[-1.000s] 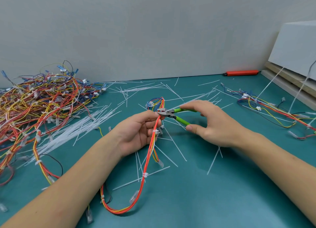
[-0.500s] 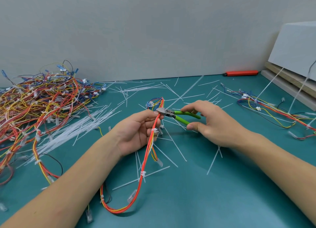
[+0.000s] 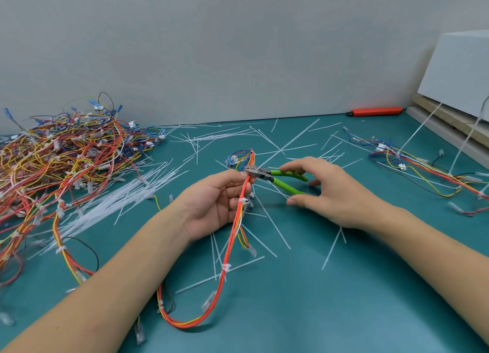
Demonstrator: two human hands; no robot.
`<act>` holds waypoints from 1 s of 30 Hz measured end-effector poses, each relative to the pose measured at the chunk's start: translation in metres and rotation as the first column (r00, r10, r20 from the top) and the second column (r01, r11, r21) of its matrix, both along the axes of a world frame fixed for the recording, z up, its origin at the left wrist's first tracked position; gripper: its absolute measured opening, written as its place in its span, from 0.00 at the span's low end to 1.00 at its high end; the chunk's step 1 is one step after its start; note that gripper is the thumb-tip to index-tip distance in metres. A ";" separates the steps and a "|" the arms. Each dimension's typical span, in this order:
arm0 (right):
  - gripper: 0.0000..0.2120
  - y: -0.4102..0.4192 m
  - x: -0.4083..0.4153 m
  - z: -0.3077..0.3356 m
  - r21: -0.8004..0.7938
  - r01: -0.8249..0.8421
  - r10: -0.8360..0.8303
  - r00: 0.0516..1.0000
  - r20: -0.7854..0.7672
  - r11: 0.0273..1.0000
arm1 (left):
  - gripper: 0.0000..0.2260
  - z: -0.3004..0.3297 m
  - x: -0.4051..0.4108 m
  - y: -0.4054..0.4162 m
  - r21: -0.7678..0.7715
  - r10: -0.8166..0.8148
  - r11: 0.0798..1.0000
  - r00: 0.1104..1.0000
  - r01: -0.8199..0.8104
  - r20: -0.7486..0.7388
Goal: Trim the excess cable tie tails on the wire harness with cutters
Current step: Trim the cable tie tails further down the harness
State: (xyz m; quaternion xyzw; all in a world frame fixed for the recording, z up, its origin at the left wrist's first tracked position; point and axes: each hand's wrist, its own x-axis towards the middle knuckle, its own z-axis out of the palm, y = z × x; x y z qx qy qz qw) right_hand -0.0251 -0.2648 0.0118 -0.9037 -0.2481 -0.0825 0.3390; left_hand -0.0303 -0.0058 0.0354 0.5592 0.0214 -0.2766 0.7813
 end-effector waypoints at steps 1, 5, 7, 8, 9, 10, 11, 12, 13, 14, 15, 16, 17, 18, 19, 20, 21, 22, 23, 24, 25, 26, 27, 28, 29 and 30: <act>0.25 0.000 0.000 0.001 0.007 0.006 -0.006 1.000 0.003 1.000 | 0.06 0.000 0.000 0.000 -0.003 0.002 1.000 1.000 -0.002 -0.002; 0.24 0.004 -0.002 0.002 -0.024 0.008 -0.007 0.999 0.037 1.000 | 0.06 0.000 0.000 0.001 -0.031 0.012 0.999 1.000 -0.012 -0.013; 0.25 0.004 -0.004 0.002 -0.021 0.014 -0.013 0.999 0.041 1.000 | 0.06 0.000 0.000 0.001 -0.036 0.023 0.999 1.000 -0.023 -0.011; 0.27 0.004 -0.005 0.003 -0.028 0.012 -0.010 0.999 0.047 1.000 | 0.06 0.000 0.000 0.001 -0.036 0.029 0.999 1.000 -0.029 -0.008; 0.28 0.004 -0.005 0.002 -0.035 0.005 -0.003 0.999 0.053 0.999 | 0.06 -0.001 0.000 0.000 -0.037 0.036 0.999 0.999 -0.036 -0.007; 0.29 0.005 -0.006 0.002 -0.035 -0.004 0.005 0.999 0.054 0.999 | 0.06 -0.001 0.000 0.000 -0.041 0.042 0.998 0.999 -0.042 -0.007; 0.29 0.005 -0.006 0.001 -0.028 -0.009 0.011 0.999 0.049 1.000 | 0.05 -0.001 0.000 0.000 -0.045 0.048 0.998 0.999 -0.049 -0.009; 0.29 0.006 -0.006 0.000 -0.021 -0.011 0.011 0.999 0.041 1.000 | 0.05 -0.001 0.000 0.000 -0.050 0.053 0.997 0.999 -0.054 -0.012; 0.29 0.007 -0.006 0.000 -0.018 -0.007 0.007 0.999 0.036 1.000 | 0.05 -0.001 0.000 0.000 -0.054 0.056 0.997 0.998 -0.057 -0.016; 0.29 0.007 -0.006 0.000 -0.018 0.000 0.001 0.999 0.036 1.000 | 0.05 -0.001 0.001 0.000 -0.057 0.058 0.997 0.998 -0.059 -0.020; 0.28 0.007 -0.006 0.000 -0.018 0.006 -0.005 0.999 0.043 1.000 | 0.05 -0.002 0.001 0.000 -0.058 0.060 0.996 0.998 -0.061 -0.022; 0.26 0.007 -0.006 -0.001 -0.017 0.010 -0.009 0.999 0.051 1.000 | 0.05 -0.002 0.001 0.000 -0.056 0.063 0.996 0.998 -0.064 -0.022; 0.25 0.007 -0.007 -0.001 -0.013 0.012 -0.011 0.998 0.056 1.000 | 0.05 -0.002 0.001 0.001 -0.052 0.066 0.996 0.998 -0.067 -0.021; 0.23 0.008 -0.007 -0.001 -0.008 0.011 -0.011 0.998 0.057 1.000 | 0.05 -0.002 0.002 0.001 -0.049 0.069 0.996 0.997 -0.070 -0.020; 0.22 0.008 -0.007 0.000 -0.002 0.007 -0.007 0.998 0.054 1.000 | 0.05 -0.002 0.002 0.001 -0.047 0.072 0.996 0.997 -0.073 -0.020; 0.22 0.009 -0.008 0.001 0.001 0.002 -0.002 0.999 0.051 1.000 | 0.05 -0.002 0.003 0.001 -0.049 0.076 0.996 0.997 -0.077 -0.023; 0.22 0.010 -0.009 0.001 0.003 -0.003 0.003 0.999 0.051 1.000 | 0.05 -0.002 0.003 0.002 -0.052 0.080 0.995 0.996 -0.082 -0.027; 0.22 0.011 -0.009 0.002 0.003 -0.005 0.005 0.999 0.053 1.000 | 0.05 -0.002 0.003 0.002 -0.055 0.084 0.995 0.996 -0.085 -0.030; 0.22 0.011 -0.009 0.002 0.006 -0.002 0.002 0.998 0.056 1.000 | 0.05 -0.002 0.003 0.002 -0.055 0.085 0.995 0.996 -0.087 -0.031; 0.23 0.011 -0.010 0.002 0.009 0.004 -0.005 0.998 0.056 1.000 | 0.04 -0.002 0.003 0.002 -0.055 0.084 0.995 0.996 -0.085 -0.029; 0.24 0.011 -0.010 0.002 0.010 0.011 -0.011 0.999 0.053 1.000 | 0.04 -0.003 0.003 0.001 -0.056 0.081 0.995 0.996 -0.082 -0.026; 0.25 0.012 -0.010 0.002 0.005 0.015 -0.015 0.999 0.048 1.000 | 0.04 -0.003 0.002 0.001 -0.055 0.077 0.995 0.997 -0.079 -0.021; 0.26 0.012 -0.011 0.002 -0.002 0.015 -0.015 0.999 0.046 1.000 | 0.05 -0.003 0.002 0.000 -0.053 0.074 0.996 0.997 -0.074 -0.014; 0.27 0.012 -0.011 0.002 -0.007 0.014 -0.014 0.999 0.047 1.000 | 0.05 -0.003 0.002 0.000 -0.048 0.071 0.996 0.997 -0.071 -0.007; 0.27 0.013 -0.011 0.001 -0.011 0.016 -0.015 0.999 0.049 1.000 | 0.06 -0.002 0.002 0.000 -0.043 0.070 0.997 0.998 -0.070 -0.002; 0.27 0.013 -0.012 0.001 -0.015 0.021 -0.020 0.998 0.051 1.000 | 0.06 -0.002 0.002 -0.001 -0.041 0.072 0.997 0.997 -0.072 0.000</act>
